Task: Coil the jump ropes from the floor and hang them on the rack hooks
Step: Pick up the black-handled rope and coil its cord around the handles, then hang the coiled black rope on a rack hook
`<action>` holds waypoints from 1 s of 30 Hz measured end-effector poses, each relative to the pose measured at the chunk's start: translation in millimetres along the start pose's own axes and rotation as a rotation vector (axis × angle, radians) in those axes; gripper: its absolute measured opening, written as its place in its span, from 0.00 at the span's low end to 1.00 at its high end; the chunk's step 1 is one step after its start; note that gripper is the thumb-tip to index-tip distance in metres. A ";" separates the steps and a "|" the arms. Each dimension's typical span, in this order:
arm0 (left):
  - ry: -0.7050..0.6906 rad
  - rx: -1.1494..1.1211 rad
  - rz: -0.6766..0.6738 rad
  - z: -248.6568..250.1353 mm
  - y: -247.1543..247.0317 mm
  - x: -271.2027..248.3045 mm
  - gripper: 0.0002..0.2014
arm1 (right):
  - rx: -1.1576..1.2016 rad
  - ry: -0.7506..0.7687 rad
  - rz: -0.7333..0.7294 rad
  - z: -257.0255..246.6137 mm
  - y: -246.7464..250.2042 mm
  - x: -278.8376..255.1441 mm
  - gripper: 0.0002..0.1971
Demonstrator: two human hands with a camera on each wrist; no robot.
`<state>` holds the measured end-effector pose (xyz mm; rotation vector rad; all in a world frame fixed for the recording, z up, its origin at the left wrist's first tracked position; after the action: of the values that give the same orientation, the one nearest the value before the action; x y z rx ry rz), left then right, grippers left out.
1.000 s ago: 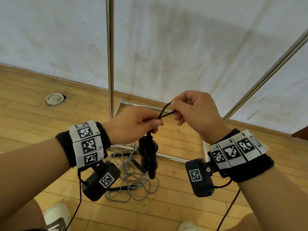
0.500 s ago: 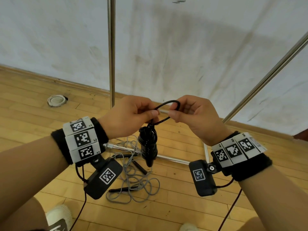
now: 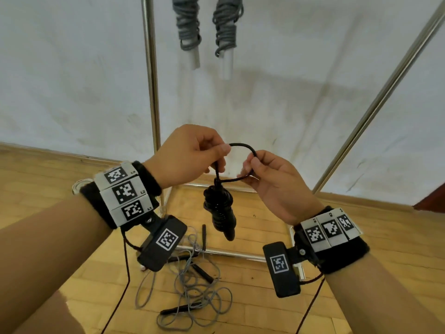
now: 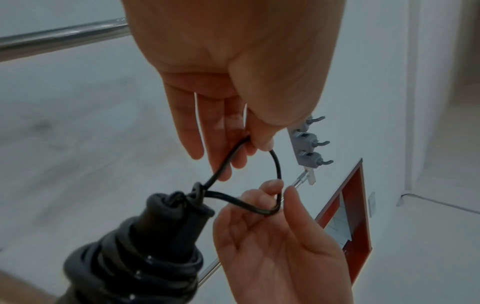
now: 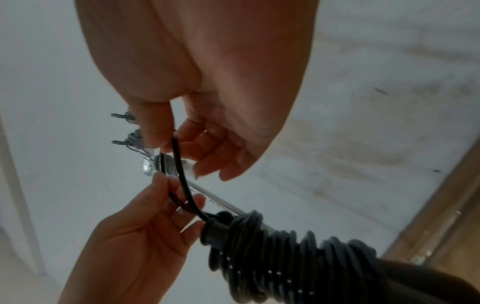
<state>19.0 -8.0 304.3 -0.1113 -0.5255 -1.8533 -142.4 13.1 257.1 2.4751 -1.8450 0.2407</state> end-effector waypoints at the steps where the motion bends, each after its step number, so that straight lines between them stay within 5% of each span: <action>1: -0.014 -0.008 0.009 10.7 2.7 6.7 0.07 | 0.012 0.024 -0.025 -11.3 -0.5 0.9 0.06; 4: -0.072 -0.005 0.026 42.0 10.2 27.1 0.05 | -0.102 0.100 -0.036 -49.3 4.7 9.3 0.07; 10: -0.180 0.042 0.099 107.7 37.1 73.9 0.04 | -0.476 0.255 0.228 -149.5 32.3 36.5 0.10; 21: -0.353 -0.053 0.299 227.3 82.8 158.4 0.04 | -0.668 0.534 0.503 -309.5 39.5 101.8 0.07; 26: -0.370 -0.062 0.365 241.5 88.3 197.9 0.03 | -0.735 0.613 0.654 -338.2 52.2 131.1 0.08; 30: -0.329 0.069 0.326 218.4 78.4 217.8 0.06 | -0.791 0.521 0.698 -312.1 68.7 150.2 0.05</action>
<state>-23.7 -129.9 595.1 -0.4356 -0.7502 -1.5027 -196.6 -109.1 583.9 1.0968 -1.9443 0.1149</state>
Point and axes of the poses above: each hand's wrist, its own x-axis towards the middle knuckle, its own y-axis out of the back of the hand, z = x × y, the point moved 7 cm from there along x, towards the middle knuckle, and after that the axes turned 13 degrees about -x, right-handed, at the moved point
